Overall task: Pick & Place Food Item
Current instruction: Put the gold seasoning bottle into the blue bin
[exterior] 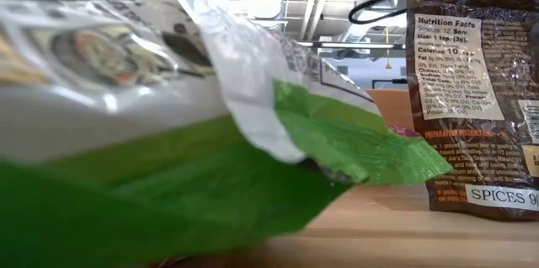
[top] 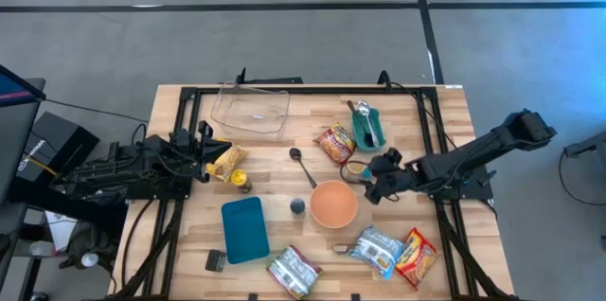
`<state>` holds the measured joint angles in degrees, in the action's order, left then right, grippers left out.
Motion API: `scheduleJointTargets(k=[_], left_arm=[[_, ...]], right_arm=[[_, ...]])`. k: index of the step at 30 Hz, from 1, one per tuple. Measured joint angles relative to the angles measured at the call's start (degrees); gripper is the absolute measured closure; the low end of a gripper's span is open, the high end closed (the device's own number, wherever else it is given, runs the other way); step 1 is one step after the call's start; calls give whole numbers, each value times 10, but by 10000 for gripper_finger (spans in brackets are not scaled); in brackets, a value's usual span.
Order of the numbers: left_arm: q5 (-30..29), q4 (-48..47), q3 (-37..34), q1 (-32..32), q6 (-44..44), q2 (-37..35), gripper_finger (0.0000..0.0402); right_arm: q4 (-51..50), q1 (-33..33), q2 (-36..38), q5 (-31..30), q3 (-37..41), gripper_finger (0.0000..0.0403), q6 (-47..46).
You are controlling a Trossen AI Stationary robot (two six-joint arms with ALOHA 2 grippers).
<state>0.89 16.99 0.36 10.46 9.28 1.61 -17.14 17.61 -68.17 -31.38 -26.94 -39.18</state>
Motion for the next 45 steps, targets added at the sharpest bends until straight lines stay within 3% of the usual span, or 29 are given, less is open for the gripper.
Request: scheduleJointTargets(k=[22,45], left_arm=[[0,4,0,0,0,20,401],[0,14,0,0,0,27,401]], right_arm=[[111,6,-116,-47,0,92,-1],[170,-63,-118,-46,0,92,21]])
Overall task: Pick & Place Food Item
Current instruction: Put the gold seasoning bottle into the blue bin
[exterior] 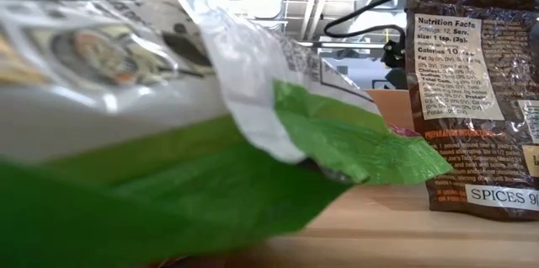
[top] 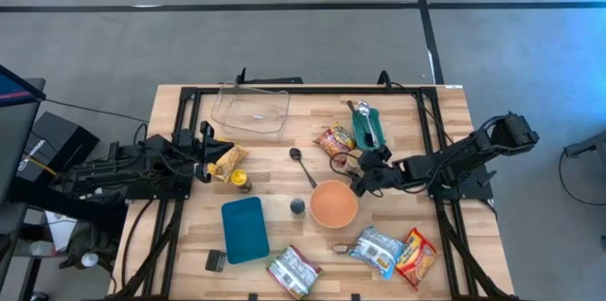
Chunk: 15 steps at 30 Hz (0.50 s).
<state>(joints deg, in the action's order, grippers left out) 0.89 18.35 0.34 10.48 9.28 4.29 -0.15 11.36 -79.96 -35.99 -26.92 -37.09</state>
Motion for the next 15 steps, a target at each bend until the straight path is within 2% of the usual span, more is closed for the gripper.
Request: scheduleJointTargets(k=[15], left_arm=[[0,1,0,0,0,0,401]], right_arm=[[14,0,0,-4,10,92,-49]])
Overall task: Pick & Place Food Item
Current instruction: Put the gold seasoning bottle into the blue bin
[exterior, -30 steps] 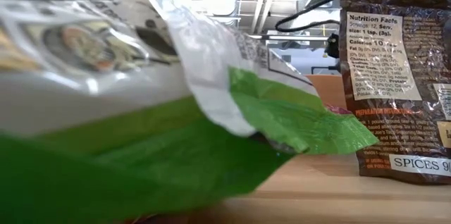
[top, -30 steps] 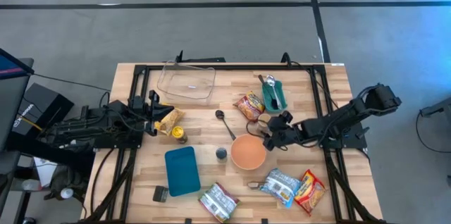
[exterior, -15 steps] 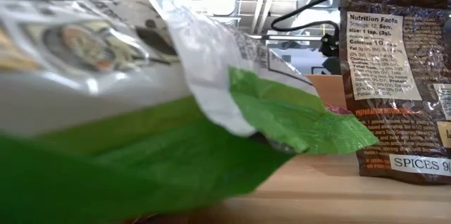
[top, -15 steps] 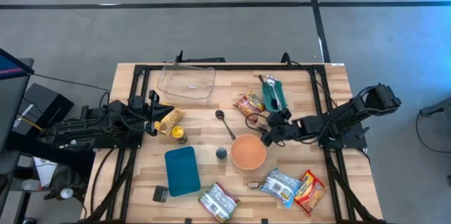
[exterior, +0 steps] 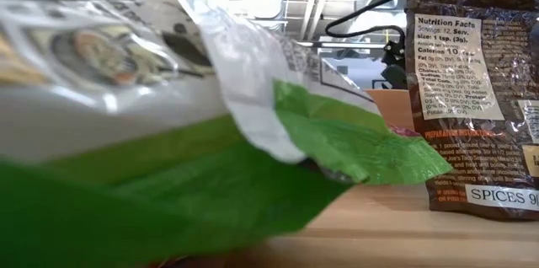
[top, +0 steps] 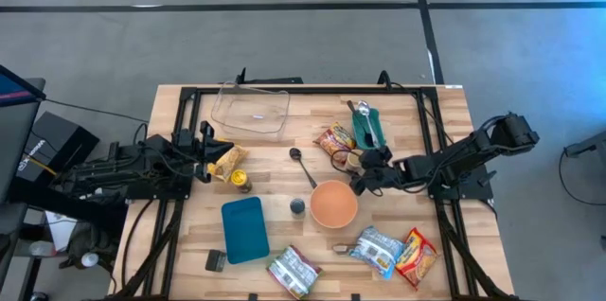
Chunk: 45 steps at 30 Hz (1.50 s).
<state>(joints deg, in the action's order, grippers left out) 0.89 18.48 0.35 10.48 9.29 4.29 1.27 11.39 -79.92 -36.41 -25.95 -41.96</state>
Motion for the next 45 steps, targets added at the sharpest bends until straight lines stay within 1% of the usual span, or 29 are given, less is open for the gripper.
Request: scheduleJointTargets(k=[2,4,7,9,16,26,33,37,40,45], left_arm=[[0,0,0,0,0,0,401],[0,0,0,0,0,0,401],[0,0,0,0,0,0,401],[0,0,0,0,0,0,401],[0,0,0,0,0,0,401],[0,0,0,0,0,0,401],[0,0,0,0,0,0,401],[0,0,0,0,0,0,401],[0,0,0,0,0,0,401],[0,0,0,0,0,0,401]], right_arm=[[15,5,0,-10,15,92,-12],[54,10,0,-20,37,92,-17],[109,16,0,-36,64,92,-12],[127,18,0,-42,73,92,1],[131,16,0,-44,74,92,34],[130,15,0,-56,74,92,34],[130,-2,0,-35,74,92,31],[130,-21,0,2,74,88,25],[129,-32,0,19,74,76,30],[130,-41,0,19,74,54,47]])
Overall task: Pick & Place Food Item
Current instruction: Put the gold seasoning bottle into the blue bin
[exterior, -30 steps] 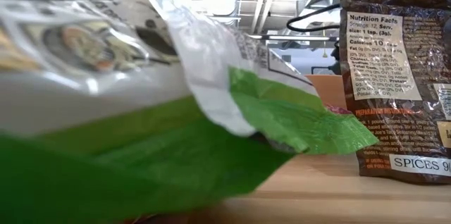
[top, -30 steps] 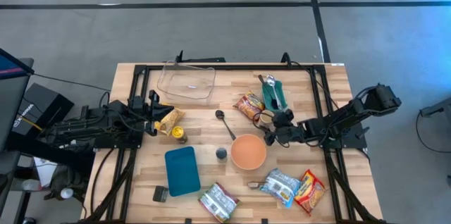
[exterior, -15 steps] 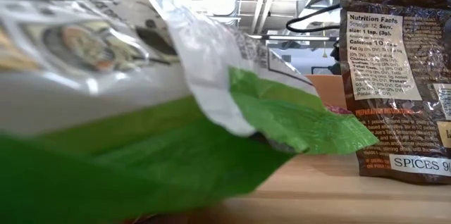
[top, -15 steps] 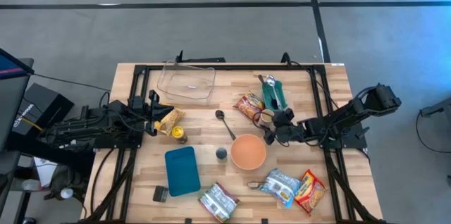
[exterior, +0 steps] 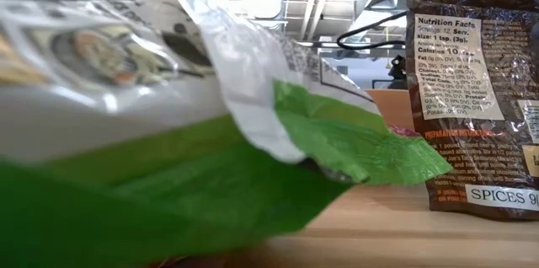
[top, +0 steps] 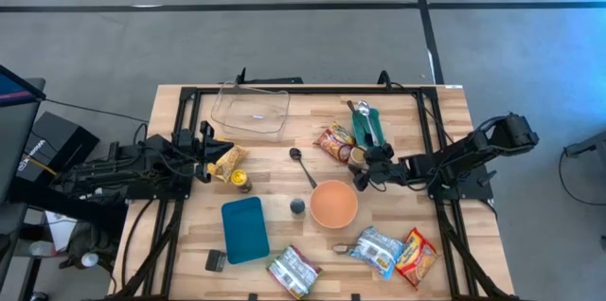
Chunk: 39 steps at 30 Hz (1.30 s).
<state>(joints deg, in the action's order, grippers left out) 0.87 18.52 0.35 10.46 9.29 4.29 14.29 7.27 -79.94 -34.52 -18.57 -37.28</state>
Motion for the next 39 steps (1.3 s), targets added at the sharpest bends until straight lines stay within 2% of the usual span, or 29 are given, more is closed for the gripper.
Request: scheduleJointTargets(k=[5,14,22,30,39], left_arm=[[0,0,0,0,0,0,401],[0,0,0,0,0,0,401],[0,0,0,0,0,0,401],[0,0,0,0,0,0,401],[0,0,0,0,0,0,401]], right_arm=[[13,1,0,-3,0,56,4],[13,2,0,-7,0,86,14],[12,2,0,-15,0,89,13],[13,2,0,-16,0,117,13],[13,2,0,-16,0,116,13]])
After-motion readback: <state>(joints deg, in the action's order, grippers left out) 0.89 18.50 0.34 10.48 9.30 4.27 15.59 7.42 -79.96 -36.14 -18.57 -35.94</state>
